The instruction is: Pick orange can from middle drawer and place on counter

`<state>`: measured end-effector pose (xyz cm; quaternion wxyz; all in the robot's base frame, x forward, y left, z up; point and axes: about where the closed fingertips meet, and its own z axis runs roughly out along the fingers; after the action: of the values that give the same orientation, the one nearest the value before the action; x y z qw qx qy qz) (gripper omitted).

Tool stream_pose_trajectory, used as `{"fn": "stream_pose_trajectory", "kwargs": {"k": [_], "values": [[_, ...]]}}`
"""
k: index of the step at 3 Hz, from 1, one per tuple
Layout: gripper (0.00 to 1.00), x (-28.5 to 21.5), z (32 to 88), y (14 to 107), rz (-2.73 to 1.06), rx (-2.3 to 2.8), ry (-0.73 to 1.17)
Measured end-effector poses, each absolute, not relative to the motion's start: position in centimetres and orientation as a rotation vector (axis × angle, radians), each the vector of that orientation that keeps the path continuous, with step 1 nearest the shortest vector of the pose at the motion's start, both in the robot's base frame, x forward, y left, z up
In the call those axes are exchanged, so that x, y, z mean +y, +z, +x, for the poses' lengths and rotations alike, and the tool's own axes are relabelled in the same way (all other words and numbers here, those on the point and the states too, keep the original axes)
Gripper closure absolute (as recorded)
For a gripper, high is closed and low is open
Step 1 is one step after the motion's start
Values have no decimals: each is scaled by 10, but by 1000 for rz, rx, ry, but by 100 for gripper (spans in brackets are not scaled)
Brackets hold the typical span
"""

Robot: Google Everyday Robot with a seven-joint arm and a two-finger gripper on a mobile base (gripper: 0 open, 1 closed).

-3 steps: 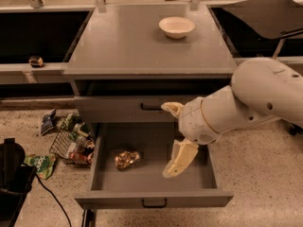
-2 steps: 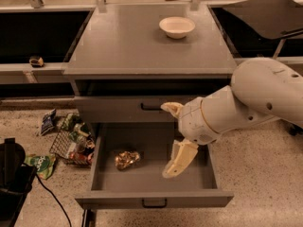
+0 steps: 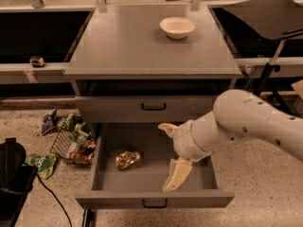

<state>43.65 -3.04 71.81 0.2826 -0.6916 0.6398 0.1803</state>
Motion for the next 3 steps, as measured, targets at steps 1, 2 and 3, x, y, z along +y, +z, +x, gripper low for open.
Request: {"fn": "stream_pose_trajectory", "kwargs": {"k": [1,2,3], "values": [[0,-29,444,645,-1828,1754,530],[0,-30,461,588,-1759,1792,569],[0,-25,493,536,-1671,1823,625]]}}
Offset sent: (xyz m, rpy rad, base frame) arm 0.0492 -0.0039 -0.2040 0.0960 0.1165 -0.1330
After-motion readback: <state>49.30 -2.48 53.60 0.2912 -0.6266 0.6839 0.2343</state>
